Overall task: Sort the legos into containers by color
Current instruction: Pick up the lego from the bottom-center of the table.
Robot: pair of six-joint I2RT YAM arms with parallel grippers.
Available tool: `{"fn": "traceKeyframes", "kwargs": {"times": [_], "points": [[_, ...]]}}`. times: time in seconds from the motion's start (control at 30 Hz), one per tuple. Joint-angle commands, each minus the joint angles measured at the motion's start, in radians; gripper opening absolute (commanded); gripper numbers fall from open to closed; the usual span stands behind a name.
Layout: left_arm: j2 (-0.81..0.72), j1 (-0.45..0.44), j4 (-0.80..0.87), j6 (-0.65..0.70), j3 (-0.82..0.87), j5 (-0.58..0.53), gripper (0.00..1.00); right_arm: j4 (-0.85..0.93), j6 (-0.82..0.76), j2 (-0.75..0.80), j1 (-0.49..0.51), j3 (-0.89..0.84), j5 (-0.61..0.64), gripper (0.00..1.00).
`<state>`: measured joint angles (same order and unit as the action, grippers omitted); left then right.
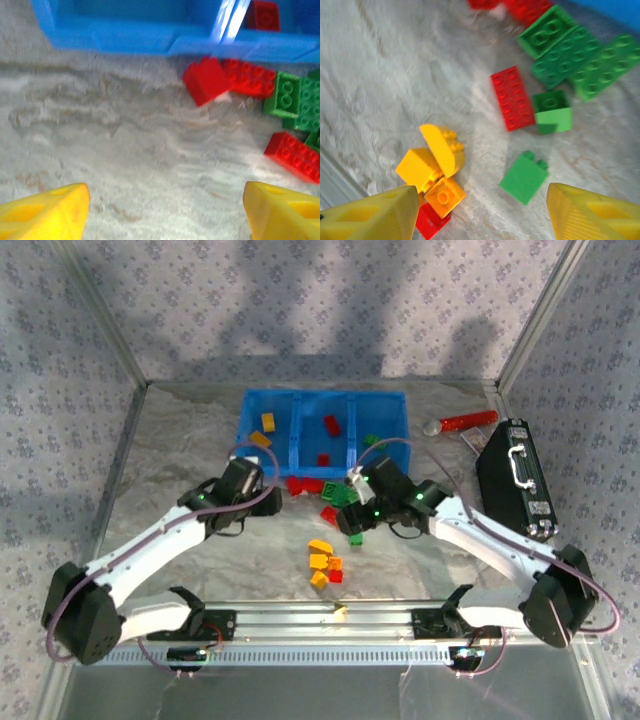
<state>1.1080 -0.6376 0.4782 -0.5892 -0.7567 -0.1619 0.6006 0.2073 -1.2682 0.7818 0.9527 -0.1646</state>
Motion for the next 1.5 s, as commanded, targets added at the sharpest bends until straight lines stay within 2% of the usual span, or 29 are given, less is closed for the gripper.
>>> {"fn": "traceKeyframes", "kwargs": {"times": [0.0,0.2,0.3,0.53,0.93,1.17,1.3,1.4,1.47], "points": [[-0.127,-0.007,-0.045,-0.069,0.081,0.051,0.79,0.059,-0.101,-0.112,0.078,0.058,-0.073,0.70],[-0.296,-0.007,0.023,-0.099,0.164,0.051,0.78,0.130,-0.185,-0.352,0.188,0.182,-0.008,0.72],[-0.345,-0.008,0.043,-0.115,0.189,0.054,0.77,0.127,-0.191,-0.413,0.204,0.218,0.008,0.72],[-0.396,-0.007,0.059,-0.122,0.217,0.041,0.75,0.120,-0.187,-0.494,0.203,0.307,0.038,0.69],[-0.364,-0.008,0.050,-0.101,0.206,0.030,0.73,0.096,-0.178,-0.570,0.186,0.310,0.076,0.67],[-0.347,-0.006,0.036,-0.100,0.206,0.027,0.72,0.061,-0.173,-0.600,0.179,0.293,0.099,0.57],[-0.348,-0.006,0.037,-0.098,0.205,0.020,0.72,0.059,-0.172,-0.605,0.186,0.286,0.107,0.55],[-0.350,-0.006,0.040,-0.095,0.199,0.012,0.71,0.059,-0.168,-0.606,0.191,0.281,0.118,0.49],[-0.352,-0.004,0.047,-0.092,0.190,0.004,0.70,0.060,-0.162,-0.606,0.196,0.285,0.130,0.41]]}}
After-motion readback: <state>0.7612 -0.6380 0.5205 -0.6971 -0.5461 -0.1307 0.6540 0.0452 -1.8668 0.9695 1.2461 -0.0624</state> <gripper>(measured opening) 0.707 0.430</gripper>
